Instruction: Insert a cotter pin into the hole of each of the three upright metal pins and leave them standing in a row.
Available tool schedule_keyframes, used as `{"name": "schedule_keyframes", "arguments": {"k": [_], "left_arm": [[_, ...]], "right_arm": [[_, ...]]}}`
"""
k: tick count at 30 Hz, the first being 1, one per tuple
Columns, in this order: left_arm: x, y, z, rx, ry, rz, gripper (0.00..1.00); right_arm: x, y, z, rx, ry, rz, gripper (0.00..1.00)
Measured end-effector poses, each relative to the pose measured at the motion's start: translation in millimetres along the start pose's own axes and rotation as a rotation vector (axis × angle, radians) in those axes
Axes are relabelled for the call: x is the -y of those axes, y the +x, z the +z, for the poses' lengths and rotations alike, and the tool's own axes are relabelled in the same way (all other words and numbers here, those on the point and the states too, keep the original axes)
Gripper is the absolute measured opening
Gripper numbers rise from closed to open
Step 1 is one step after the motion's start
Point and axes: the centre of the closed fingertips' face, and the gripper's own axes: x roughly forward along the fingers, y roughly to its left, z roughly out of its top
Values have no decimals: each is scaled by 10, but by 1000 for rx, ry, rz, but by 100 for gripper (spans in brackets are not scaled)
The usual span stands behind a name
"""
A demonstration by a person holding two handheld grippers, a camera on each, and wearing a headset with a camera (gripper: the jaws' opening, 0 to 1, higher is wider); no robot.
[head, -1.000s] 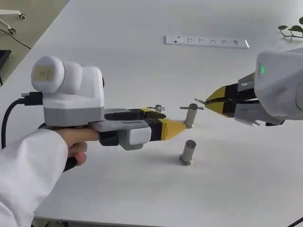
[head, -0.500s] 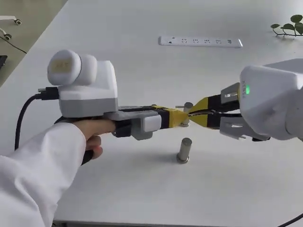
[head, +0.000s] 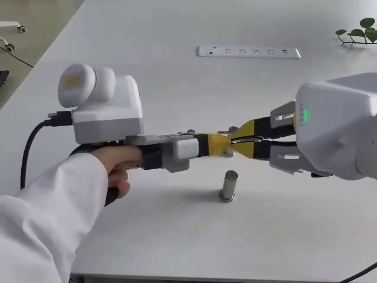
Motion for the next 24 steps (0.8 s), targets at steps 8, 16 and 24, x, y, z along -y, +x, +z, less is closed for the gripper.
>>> {"name": "schedule_keyframes", "arguments": {"k": [8,16,24], "left_arm": [[36,-18,-32,-26,-24,-3,1],[57,-27,-54,-48,53,17,0],[44,-68,-15,-44,90,27,0]], "right_arm": [[-50,-51,58,7,-17,7,0],[-59,-59,84,15,-3,2,0],[8,-70,37,10,46,-22,14]]}}
